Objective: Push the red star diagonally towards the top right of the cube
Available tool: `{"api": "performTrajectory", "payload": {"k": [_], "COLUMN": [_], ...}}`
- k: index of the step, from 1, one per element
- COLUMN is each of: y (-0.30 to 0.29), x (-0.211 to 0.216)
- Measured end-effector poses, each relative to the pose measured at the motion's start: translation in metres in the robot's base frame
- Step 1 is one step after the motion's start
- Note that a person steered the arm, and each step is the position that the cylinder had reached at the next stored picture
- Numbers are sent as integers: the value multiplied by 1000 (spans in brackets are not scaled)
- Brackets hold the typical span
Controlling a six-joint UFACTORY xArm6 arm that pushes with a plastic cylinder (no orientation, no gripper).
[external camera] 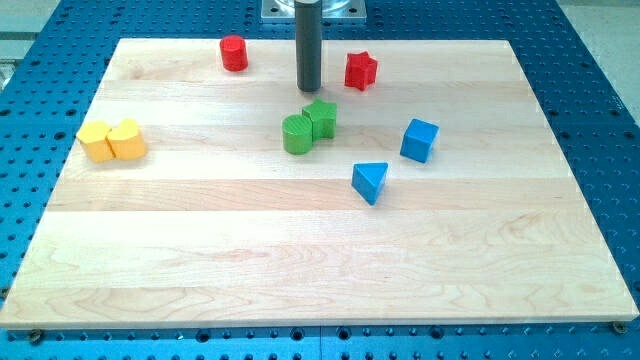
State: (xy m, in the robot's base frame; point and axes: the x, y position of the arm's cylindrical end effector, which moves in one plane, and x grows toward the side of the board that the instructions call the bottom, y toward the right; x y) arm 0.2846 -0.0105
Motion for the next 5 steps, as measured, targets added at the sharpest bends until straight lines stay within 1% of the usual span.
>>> {"api": "performTrajectory", "payload": {"k": [1, 2, 3, 4, 5], "y": [46, 100, 148, 161, 164], "x": [-16, -18, -36, -66, -60]}}
